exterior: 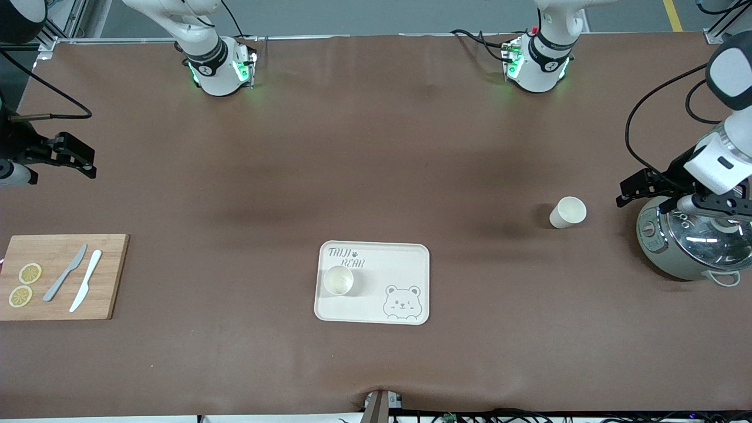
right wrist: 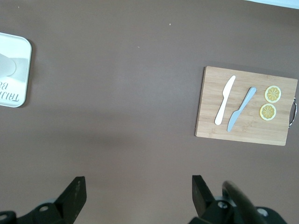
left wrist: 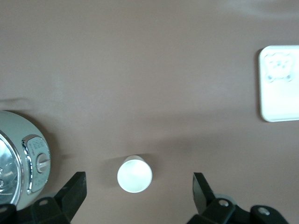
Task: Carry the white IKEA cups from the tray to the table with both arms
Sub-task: 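Move the right gripper over the second white cup on the tray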
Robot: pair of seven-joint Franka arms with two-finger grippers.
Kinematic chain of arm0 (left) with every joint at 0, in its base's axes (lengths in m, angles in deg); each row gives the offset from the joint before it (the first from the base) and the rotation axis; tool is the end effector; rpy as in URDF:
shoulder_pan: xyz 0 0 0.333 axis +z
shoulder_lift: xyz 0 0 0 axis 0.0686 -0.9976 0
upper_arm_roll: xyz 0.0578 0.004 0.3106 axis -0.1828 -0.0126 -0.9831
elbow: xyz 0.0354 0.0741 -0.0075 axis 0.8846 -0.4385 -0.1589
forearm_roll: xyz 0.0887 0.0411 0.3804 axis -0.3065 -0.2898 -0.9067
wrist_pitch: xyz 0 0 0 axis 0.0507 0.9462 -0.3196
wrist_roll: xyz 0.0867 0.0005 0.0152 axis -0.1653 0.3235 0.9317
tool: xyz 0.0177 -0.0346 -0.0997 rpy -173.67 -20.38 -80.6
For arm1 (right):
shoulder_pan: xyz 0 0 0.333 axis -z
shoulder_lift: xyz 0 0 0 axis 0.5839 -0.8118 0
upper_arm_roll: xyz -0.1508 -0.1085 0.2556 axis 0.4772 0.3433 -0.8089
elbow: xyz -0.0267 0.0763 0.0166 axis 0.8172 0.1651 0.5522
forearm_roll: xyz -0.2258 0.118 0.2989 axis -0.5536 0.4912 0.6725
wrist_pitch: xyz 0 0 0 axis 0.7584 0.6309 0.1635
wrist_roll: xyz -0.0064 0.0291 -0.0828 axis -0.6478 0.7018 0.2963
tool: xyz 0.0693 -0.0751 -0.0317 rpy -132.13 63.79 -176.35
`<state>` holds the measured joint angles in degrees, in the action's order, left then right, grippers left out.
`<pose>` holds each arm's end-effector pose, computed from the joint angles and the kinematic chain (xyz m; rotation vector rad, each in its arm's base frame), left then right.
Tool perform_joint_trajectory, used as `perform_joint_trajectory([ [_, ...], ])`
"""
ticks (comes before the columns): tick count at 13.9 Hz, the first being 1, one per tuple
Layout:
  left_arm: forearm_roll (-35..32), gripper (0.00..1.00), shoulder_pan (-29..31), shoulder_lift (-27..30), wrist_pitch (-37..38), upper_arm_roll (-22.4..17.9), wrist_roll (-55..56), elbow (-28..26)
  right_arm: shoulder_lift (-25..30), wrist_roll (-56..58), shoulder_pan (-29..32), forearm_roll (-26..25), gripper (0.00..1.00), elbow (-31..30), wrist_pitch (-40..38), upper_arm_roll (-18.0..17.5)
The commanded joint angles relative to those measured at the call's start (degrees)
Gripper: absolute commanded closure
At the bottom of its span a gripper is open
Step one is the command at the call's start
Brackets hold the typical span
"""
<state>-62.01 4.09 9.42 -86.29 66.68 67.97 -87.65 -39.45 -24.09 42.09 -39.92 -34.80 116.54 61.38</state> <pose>0.5807 0.0052 0.5205 2.9887 -0.1415 0.2029 0.5755 0.0111 0.6338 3.0636 0.2132 0.0662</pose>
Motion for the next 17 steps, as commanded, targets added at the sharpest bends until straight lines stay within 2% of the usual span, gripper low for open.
perform_joint_trajectory([
  [1,-4.3,0.00,-3.5,-2.9,5.7,0.2,6.2,8.0,0.2,-6.6,-1.0,2.1,0.00,0.8,-0.3,-0.5],
  [5,-5.8,0.00,-6.7,-4.7,12.9,-0.1,12.0,16.6,0.0,-19.3,-5.9,7.0,0.00,0.8,0.1,-0.4],
  [7,-5.6,0.00,-7.3,-4.8,15.6,-0.2,12.7,19.5,-0.2,-23.2,-8.5,9.0,0.00,0.8,3.1,-0.4],
  [10,-5.6,0.00,-7.2,-4.4,19.7,-0.2,13.0,23.2,-4.1,-24.9,-14.3,7.9,0.00,0.8,4.0,-0.3],
  [12,-5.6,0.00,-7.1,-3.9,21.7,-0.1,13.0,24.7,-7.4,-30.7,-18.4,5.5,0.00,2.6,6.5,-0.3],
  [14,-5.3,0.00,-7.1,-2.5,23.1,-0.1,13.0,24.8,-11.1,-35.9,-21.6,2.9,0.00,5.7,6.7,-0.2],
  [17,-5.2,0.00,-7.4,-0.9,23.2,0.1,14.9,24.6,-14.5,-43.6,-24.1,2.9,0.00,7.6,11.3,-0.2],
])
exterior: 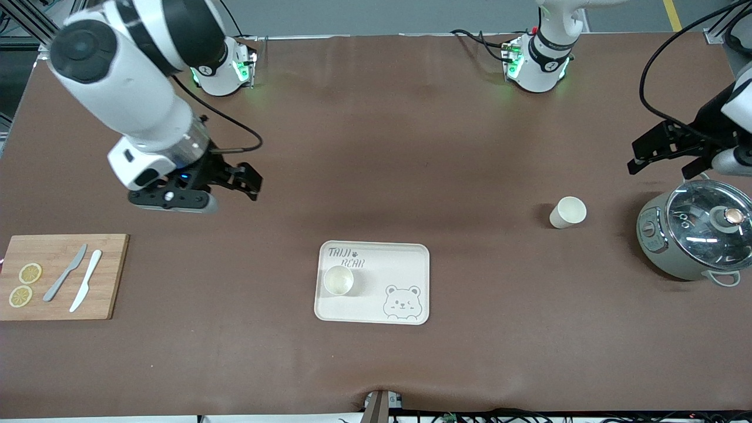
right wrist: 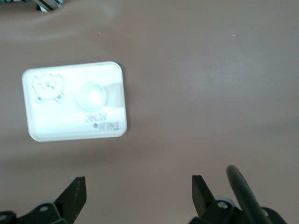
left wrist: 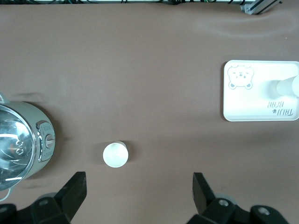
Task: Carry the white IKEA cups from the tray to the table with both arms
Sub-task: 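Move the right gripper over the second white cup on the tray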
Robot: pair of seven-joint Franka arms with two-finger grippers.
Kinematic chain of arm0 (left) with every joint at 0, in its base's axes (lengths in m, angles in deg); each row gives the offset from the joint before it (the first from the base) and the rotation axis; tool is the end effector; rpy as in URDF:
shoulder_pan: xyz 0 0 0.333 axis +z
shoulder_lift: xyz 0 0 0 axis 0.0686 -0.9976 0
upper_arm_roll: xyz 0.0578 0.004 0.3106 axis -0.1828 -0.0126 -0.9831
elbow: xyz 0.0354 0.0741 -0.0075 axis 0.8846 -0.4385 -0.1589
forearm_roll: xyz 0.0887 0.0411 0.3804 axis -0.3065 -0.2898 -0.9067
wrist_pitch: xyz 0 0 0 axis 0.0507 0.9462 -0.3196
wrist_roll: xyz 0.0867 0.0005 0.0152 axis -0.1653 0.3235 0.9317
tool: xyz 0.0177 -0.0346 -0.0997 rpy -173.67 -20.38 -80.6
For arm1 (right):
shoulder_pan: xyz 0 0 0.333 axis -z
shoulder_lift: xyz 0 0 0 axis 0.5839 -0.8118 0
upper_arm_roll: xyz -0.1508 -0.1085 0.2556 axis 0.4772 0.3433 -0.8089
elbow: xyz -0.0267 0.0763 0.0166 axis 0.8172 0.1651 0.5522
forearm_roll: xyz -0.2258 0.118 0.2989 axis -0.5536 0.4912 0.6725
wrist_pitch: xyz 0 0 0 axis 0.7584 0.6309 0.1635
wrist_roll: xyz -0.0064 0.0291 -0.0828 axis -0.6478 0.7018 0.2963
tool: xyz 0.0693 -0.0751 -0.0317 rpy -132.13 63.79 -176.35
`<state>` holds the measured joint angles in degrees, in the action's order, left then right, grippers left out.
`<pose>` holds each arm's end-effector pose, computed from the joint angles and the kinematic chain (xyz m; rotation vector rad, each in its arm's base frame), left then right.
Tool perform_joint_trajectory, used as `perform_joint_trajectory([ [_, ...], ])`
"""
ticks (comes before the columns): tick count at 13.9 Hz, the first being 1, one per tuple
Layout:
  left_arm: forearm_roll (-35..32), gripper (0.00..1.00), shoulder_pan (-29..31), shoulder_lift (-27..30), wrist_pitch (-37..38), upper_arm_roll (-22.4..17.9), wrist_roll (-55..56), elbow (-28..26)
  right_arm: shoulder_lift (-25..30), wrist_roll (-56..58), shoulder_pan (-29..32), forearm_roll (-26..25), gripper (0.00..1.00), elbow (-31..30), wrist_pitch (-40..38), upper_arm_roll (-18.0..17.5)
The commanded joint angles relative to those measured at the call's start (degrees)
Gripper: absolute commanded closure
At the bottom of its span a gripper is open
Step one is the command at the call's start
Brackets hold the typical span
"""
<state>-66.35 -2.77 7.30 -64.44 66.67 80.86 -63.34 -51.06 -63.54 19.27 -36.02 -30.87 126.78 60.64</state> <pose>0.5723 -0.0608 0.6676 3.0324 -0.0732 0.1817 0.5904 0.2693 0.5608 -3.0580 0.2199 -0.0990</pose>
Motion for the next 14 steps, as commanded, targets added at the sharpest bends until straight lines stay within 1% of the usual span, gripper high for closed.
perform_joint_trajectory([
  [1,-0.7,0.00,-1.9,1.2,1.3,-0.2,2.6,0.2,-4.0,-5.4,-2.0,-1.1,0.00,4.2,2.4,0.5],
  [4,-0.7,0.00,-2.5,1.2,1.9,0.0,3.8,0.1,-9.1,-6.2,-3.0,-3.2,0.00,8.2,3.0,0.6],
  [6,-0.6,0.00,-2.5,2.0,3.2,0.1,3.6,-0.2,-12.5,-6.9,-4.0,-3.6,0.00,11.0,3.2,0.9],
  [7,-0.6,0.00,-2.5,2.3,3.2,0.4,3.9,-0.8,-13.9,-7.9,-4.0,-4.3,0.00,11.6,4.0,0.9],
  [11,1.0,0.00,-2.5,3.8,2.5,0.4,4.0,-3.5,-19.1,-10.5,-4.4,-6.1,0.00,12.3,11.8,1.0],
  [14,1.1,0.00,-2.5,4.9,0.6,0.5,4.0,-5.9,-23.2,-10.0,-4.2,-8.7,0.00,13.3,13.7,1.0],
])
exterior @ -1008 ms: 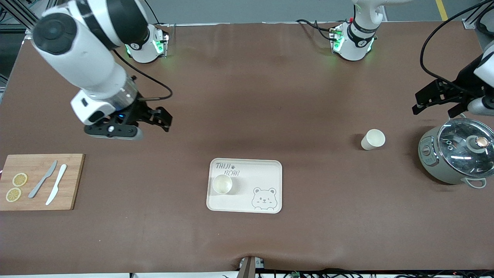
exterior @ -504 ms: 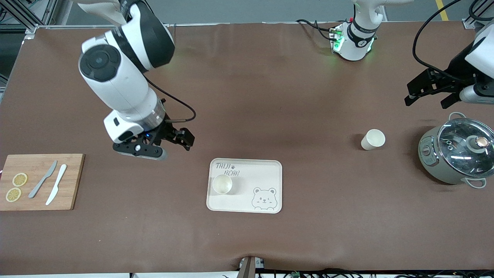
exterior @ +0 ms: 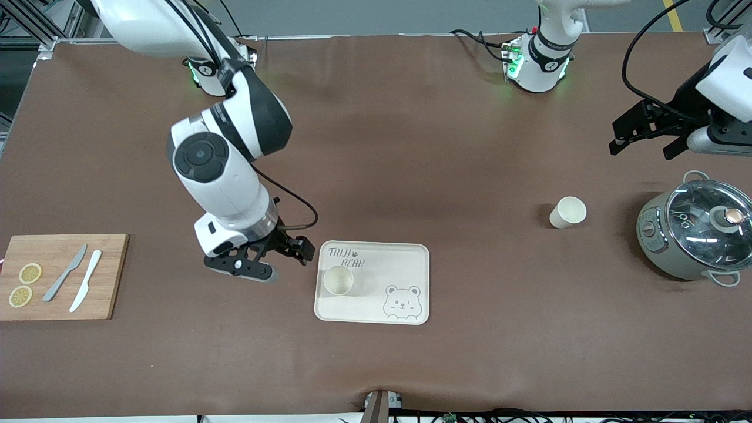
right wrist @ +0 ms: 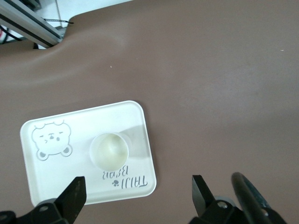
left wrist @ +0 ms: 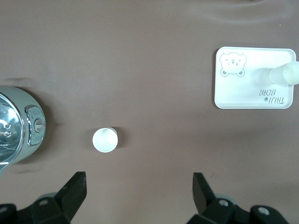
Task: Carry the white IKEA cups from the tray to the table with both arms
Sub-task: 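Move the right gripper over the second white cup on the tray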
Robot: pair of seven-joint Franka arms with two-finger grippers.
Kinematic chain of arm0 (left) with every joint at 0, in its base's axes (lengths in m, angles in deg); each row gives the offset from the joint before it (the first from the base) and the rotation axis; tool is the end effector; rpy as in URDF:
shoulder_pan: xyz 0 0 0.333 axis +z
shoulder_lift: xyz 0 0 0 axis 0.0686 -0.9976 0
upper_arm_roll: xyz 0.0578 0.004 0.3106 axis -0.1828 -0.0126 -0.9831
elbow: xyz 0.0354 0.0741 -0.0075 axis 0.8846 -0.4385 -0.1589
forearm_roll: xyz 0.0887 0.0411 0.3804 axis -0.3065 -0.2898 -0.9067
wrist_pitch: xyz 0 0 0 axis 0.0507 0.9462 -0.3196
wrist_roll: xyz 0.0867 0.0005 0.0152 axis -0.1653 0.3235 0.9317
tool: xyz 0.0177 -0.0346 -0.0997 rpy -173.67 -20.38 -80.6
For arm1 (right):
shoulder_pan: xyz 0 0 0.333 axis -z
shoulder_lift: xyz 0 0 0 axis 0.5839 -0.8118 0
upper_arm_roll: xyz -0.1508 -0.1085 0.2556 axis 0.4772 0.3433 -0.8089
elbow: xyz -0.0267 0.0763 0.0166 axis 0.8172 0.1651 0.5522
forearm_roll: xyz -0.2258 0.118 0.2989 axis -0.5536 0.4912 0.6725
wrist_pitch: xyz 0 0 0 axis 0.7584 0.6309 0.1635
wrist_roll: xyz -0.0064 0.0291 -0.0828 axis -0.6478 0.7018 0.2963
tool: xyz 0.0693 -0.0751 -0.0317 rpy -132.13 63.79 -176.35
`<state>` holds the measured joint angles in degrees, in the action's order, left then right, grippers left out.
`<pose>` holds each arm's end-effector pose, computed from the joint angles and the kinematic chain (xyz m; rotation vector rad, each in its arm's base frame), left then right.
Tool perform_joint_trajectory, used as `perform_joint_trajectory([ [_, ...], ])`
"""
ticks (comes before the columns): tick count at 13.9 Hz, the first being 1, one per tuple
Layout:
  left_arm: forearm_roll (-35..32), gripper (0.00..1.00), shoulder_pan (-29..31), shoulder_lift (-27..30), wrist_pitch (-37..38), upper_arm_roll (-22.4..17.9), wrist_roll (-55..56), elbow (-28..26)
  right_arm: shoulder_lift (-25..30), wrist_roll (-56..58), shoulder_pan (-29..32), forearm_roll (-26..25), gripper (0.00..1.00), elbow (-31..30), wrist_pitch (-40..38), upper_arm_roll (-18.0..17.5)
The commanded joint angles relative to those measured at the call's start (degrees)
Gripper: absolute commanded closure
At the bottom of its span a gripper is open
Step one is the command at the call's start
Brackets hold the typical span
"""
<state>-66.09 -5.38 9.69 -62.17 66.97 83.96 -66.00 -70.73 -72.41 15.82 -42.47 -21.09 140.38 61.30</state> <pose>0.5516 -0.0898 0.6652 3.0355 -0.0717 0.1060 0.6687 0.3234 0.4301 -3.0443 0.3588 -0.2284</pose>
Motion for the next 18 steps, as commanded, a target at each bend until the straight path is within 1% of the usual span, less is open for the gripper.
perform_joint_trajectory([
  [1,0.9,0.00,0.1,2.6,-2.2,0.2,0.9,-4.0,-5.0,-0.7,-0.9,-3.4,0.00,3.9,0.2,0.3],
  [3,0.9,0.00,0.1,2.6,-2.3,0.2,0.9,-4.0,-7.5,2.4,-1.4,-4.0,0.00,5.0,0.0,0.3],
  [6,0.9,0.00,0.1,2.6,-2.3,0.2,0.9,-4.0,-9.6,7.1,-1.2,-3.7,0.00,6.5,-0.3,0.0],
  [10,0.9,0.00,-0.4,2.5,-2.3,0.1,1.0,-4.1,-13.4,7.6,-1.4,-3.5,0.00,9.6,1.0,-0.2],
  [11,0.9,0.00,-0.4,2.5,-2.3,0.1,1.0,-4.1,-14.1,7.6,-1.4,-3.5,0.00,9.7,2.9,-0.2],
  [14,0.9,0.00,-0.5,2.5,-2.3,0.0,1.0,-4.0,-15.7,7.9,-1.4,-3.5,0.00,9.7,5.1,-0.2],
  [18,0.7,0.00,0.0,2.4,-2.6,0.1,0.6,-3.9,-16.3,11.5,-1.5,-3.3,0.00,9.2,4.4,-0.2],
])
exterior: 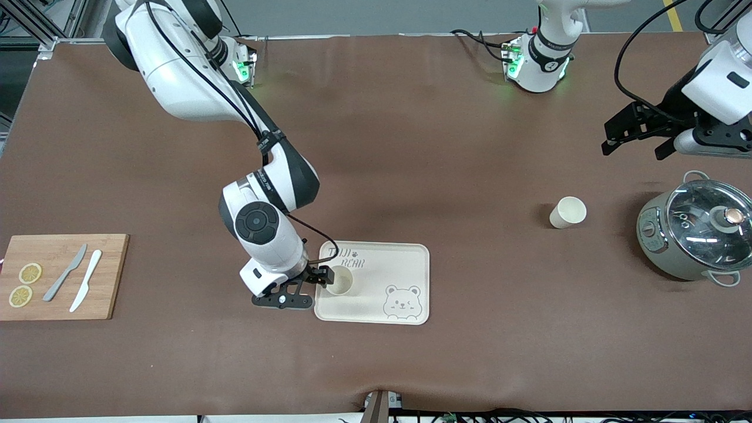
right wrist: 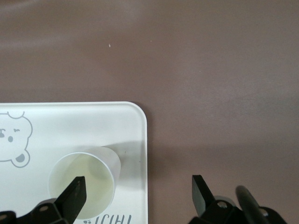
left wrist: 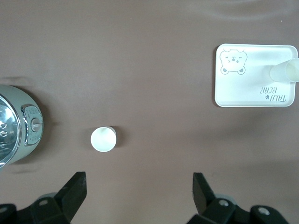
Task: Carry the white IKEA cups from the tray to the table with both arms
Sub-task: 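Lower the right gripper around the white cup and close it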
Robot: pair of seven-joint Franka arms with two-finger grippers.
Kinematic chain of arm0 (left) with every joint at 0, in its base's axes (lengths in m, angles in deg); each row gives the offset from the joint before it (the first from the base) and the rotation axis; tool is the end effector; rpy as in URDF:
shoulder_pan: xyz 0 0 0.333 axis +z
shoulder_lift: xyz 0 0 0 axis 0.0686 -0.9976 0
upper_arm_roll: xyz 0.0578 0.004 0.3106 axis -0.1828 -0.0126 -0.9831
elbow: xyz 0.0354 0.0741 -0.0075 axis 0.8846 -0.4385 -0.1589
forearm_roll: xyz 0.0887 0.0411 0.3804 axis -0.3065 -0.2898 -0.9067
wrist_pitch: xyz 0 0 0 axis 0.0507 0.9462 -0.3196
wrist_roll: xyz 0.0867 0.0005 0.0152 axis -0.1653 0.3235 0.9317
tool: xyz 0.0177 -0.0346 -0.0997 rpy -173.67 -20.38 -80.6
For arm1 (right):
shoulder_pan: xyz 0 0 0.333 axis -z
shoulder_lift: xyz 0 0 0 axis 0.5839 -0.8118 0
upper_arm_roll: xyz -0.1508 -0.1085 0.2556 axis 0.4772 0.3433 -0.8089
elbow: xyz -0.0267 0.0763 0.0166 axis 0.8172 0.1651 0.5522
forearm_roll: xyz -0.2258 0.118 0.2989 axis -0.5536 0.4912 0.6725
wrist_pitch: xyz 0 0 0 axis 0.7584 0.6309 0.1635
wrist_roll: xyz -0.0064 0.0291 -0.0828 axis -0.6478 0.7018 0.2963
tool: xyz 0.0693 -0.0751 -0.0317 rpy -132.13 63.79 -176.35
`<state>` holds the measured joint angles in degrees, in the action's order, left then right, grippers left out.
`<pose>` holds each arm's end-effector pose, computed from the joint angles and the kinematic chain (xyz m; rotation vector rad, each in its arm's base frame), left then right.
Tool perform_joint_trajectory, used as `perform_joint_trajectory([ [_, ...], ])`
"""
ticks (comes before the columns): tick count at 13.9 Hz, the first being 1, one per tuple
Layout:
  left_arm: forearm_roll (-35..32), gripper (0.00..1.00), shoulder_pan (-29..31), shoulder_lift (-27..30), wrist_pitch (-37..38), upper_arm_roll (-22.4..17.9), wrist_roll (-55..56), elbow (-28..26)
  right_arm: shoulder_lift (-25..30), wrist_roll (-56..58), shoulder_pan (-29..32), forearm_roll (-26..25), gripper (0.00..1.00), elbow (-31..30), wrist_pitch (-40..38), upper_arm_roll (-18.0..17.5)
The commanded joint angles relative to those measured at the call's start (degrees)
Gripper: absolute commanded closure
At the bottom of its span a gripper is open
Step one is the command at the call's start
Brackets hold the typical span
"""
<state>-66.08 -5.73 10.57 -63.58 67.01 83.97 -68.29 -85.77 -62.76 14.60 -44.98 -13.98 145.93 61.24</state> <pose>0.5489 -0.0936 0.6572 3.0367 -0.0785 0.1057 0.6972 0.3470 0.3014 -3.1026 0.0585 -0.1894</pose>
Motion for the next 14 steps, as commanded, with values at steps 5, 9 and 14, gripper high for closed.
perform_joint_trajectory([
  [5,-0.1,0.00,0.5,1.3,-1.9,0.0,-1.1,-1.4,-1.8,4.7,-0.4,-0.2,0.00,2.1,-1.3,-0.4],
  [9,-0.2,0.00,0.6,1.1,-1.9,-0.5,-3.2,-1.1,-3.7,4.9,-0.9,-0.4,0.00,2.2,1.1,-0.3],
  [14,-2.1,0.00,0.5,0.9,-3.1,-0.5,-3.5,-1.1,-4.6,4.9,-0.9,-0.4,0.00,2.2,2.7,-0.3],
])
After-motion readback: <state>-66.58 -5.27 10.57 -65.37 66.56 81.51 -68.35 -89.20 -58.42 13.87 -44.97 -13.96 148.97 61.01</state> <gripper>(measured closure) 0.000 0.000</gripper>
